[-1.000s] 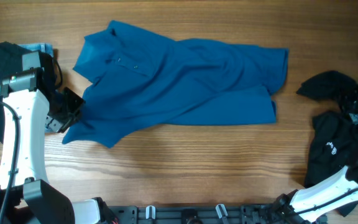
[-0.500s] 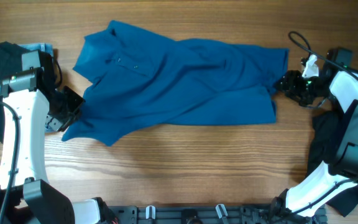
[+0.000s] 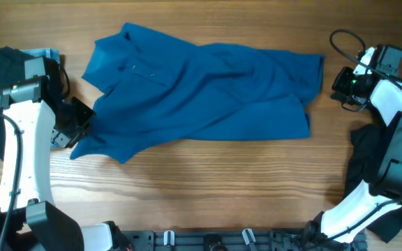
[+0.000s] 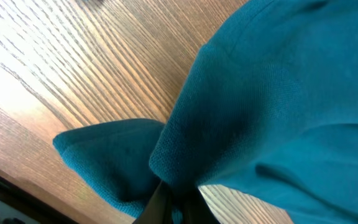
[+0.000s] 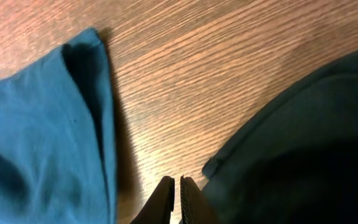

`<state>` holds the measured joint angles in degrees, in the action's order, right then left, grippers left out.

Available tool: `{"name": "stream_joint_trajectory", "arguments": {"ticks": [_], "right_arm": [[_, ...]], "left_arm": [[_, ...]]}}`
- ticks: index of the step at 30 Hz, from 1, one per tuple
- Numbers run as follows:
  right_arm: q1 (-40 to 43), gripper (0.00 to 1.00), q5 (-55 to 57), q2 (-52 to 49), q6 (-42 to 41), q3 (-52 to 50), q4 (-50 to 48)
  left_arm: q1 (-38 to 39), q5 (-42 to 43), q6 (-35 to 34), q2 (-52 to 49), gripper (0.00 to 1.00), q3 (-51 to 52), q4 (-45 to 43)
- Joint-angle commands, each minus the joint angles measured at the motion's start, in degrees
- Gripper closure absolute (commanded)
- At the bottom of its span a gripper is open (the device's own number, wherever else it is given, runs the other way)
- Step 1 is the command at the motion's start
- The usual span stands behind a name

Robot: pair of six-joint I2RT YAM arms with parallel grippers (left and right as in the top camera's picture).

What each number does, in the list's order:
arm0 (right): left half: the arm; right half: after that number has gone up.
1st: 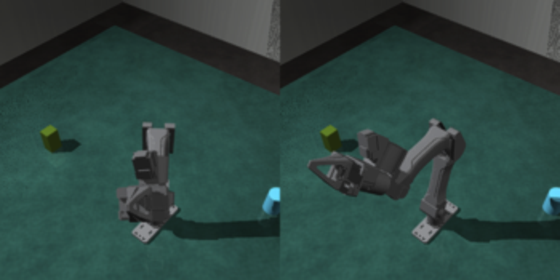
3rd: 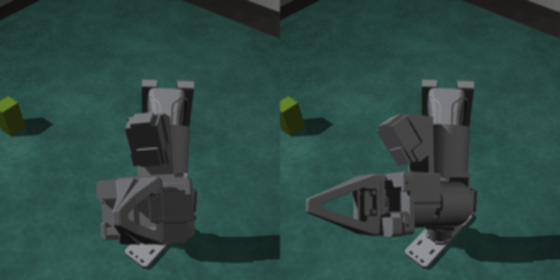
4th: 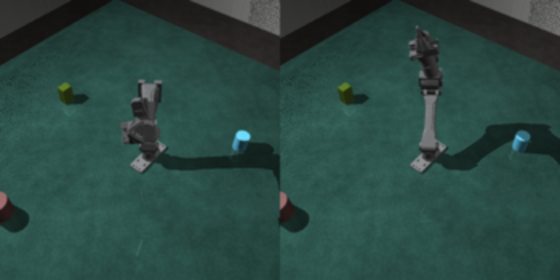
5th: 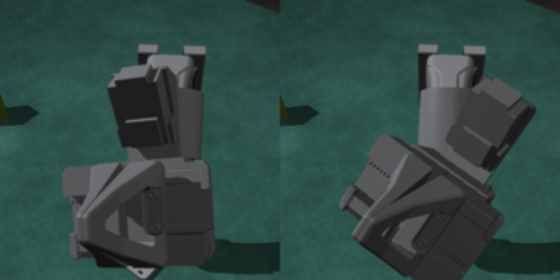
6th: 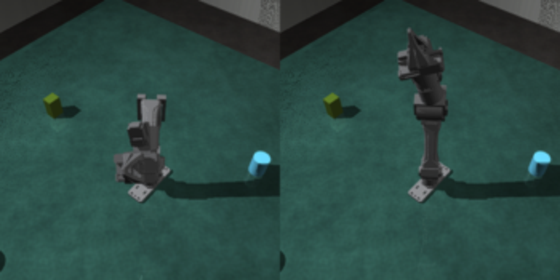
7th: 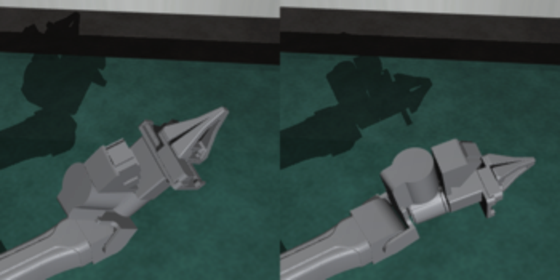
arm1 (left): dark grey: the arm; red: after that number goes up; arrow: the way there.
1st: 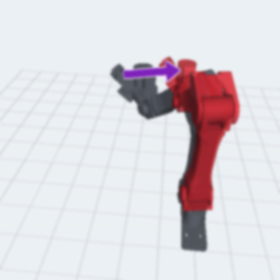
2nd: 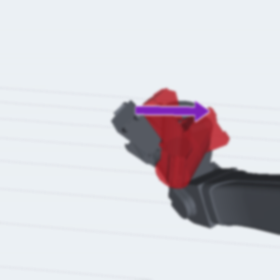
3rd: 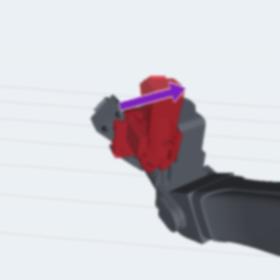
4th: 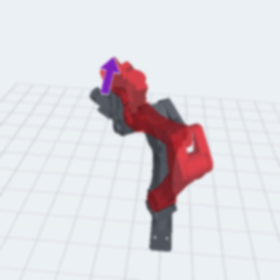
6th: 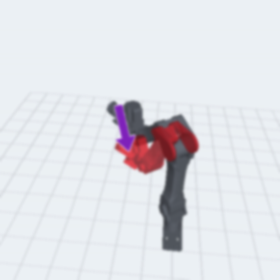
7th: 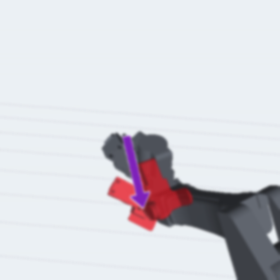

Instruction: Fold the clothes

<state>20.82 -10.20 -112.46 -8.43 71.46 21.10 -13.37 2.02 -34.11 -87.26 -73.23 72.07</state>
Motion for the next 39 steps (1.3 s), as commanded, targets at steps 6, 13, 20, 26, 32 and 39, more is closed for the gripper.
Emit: {"name": "stream_joint_trajectory", "arguments": {"ticks": [6,13,20,26,32,39], "right_arm": [[3.85,0.96,20.11,-7.21,-2.82,0.72,-1.95],[15.13,0.91,21.79,-6.84,-11.21,6.88,4.17],[19.04,0.66,-8.7,-5.03,-3.54,8.76,4.83],[14.78,0.6,-28.65,1.86,1.31,9.33,9.94],[7.13,0.38,-24.72,5.09,6.95,9.31,23.93],[-4.44,0.39,-10.75,5.05,6.88,6.58,30.4]], "left_arm": [[-0.26,0.09,0.68,0.46,0.94,0.15,0.2],[-0.26,0.09,0.68,0.46,0.94,0.15,0.2],[-0.26,0.07,0.7,0.46,0.92,0.15,0.17],[-0.26,0.07,0.7,0.46,0.76,0.15,0.15],[-0.26,0.07,0.68,0.46,0.96,0.15,0.11],[-0.26,0.07,0.7,0.46,0.94,0.15,0.0]]}}
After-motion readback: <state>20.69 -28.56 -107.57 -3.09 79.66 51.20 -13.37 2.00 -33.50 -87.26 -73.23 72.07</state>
